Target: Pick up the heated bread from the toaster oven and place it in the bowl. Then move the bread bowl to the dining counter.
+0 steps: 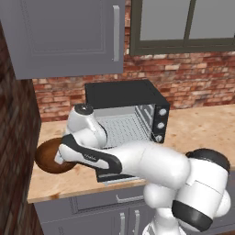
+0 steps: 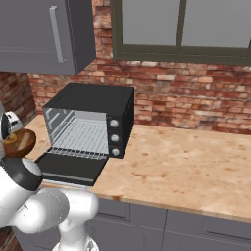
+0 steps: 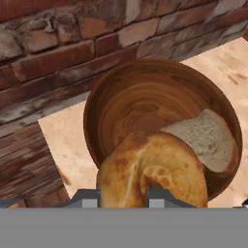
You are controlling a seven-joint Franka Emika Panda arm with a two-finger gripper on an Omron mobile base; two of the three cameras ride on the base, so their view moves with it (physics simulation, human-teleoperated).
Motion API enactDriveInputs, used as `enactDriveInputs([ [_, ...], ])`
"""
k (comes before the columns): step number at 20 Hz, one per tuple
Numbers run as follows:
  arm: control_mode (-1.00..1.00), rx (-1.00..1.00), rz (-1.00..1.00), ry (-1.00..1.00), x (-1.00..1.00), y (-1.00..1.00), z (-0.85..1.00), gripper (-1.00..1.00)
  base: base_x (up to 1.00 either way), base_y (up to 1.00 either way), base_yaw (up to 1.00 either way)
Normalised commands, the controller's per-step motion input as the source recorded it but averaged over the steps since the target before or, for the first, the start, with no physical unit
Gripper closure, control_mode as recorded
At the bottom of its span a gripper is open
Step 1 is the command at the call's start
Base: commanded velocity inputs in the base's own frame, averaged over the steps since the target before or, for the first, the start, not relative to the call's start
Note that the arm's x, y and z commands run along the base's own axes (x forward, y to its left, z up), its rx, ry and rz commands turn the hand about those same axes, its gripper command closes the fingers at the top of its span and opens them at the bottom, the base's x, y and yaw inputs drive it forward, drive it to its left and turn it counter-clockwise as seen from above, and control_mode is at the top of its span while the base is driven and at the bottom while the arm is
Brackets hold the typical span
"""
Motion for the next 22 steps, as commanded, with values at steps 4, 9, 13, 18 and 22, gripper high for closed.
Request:
enactDriveInputs([
  [4, -1.0, -0.05, 0.0, 0.1, 0.38, 0.81, -0.43, 1.0, 0.0, 0.0, 0.0],
  [9, -1.0, -0.02, 0.0, 0.13, 0.37, 0.21, -0.47, 1.0, 0.0, 0.0, 0.0],
  [13, -1.0, 0.0, 0.0, 0.02, 0.13, 0.0, -0.25, 1.0, 0.0, 0.0, 0.0],
  [18, -1.0, 0.0, 0.0, 0.0, 0.0, 0.02, -0.18, -1.0, 0.0, 0.0, 0.0],
  [22, -1.0, -0.01, 0.0, 0.0, 0.0, 0.02, -0.02, -1.0, 0.0, 0.0, 0.0],
])
